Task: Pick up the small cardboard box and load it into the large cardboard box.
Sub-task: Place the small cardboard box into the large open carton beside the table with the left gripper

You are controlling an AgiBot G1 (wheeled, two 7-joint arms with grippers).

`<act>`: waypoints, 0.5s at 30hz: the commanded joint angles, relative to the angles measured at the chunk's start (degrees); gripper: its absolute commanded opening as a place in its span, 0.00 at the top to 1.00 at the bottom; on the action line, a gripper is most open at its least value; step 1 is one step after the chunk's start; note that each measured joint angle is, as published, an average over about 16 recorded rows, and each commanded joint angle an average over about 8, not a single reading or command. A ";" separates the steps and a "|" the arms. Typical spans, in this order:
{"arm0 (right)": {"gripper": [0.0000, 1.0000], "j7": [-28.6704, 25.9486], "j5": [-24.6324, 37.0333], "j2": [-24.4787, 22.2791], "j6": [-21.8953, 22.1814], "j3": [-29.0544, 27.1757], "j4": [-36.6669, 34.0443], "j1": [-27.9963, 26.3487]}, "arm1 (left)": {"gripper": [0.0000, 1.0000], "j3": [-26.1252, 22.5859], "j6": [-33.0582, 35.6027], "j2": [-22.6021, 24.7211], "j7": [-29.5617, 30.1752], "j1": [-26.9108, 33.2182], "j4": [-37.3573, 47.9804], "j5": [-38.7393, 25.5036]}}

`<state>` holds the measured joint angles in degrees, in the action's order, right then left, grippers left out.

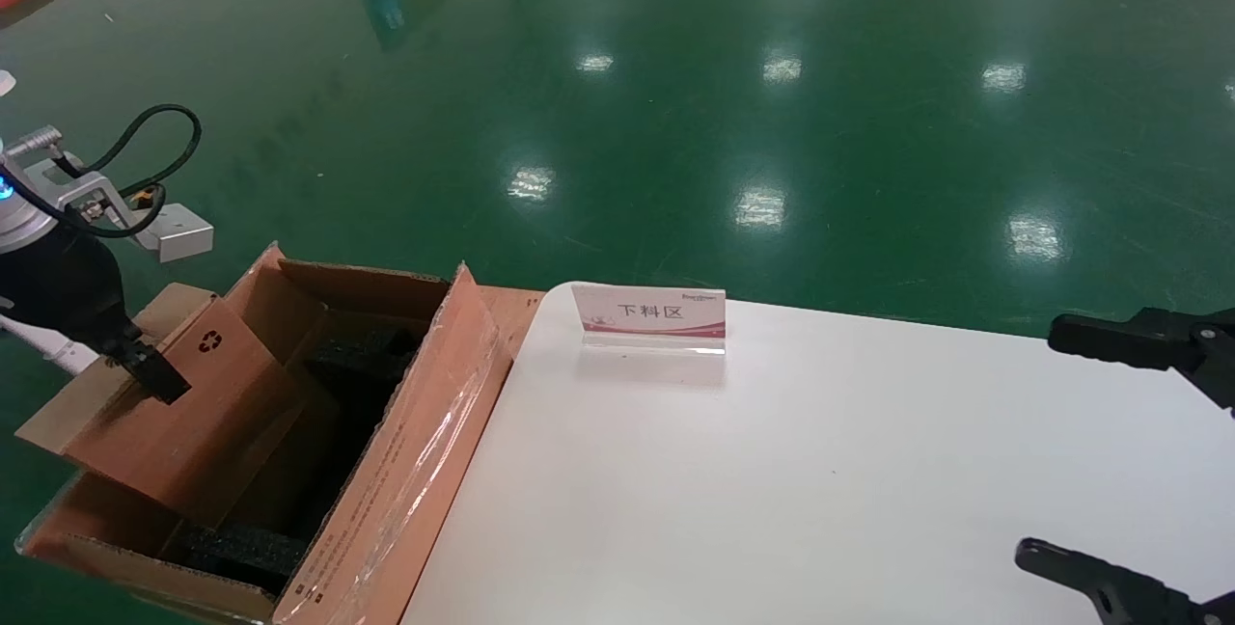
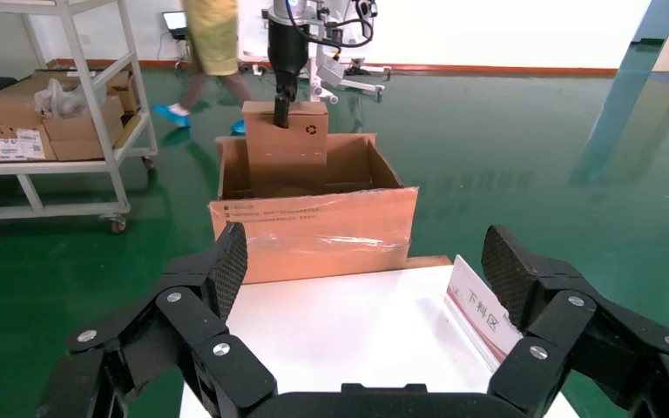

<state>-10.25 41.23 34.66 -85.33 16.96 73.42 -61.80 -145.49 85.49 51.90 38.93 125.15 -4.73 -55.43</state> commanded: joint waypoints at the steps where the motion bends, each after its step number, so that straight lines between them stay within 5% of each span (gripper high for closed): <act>1: 0.00 0.00 0.00 0.00 0.00 0.01 0.00 0.00 | 1.00 -0.01 -0.03 0.31 0.20 -0.45 0.54 -0.01; 15: 0.00 0.02 -0.03 -0.02 0.02 0.05 0.00 -0.01 | 1.00 -0.31 -0.48 1.72 1.76 -3.48 2.58 -0.40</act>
<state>-10.22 41.19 34.64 -85.31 17.01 73.42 -61.81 -145.77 85.03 53.66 40.70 121.69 -2.24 -55.78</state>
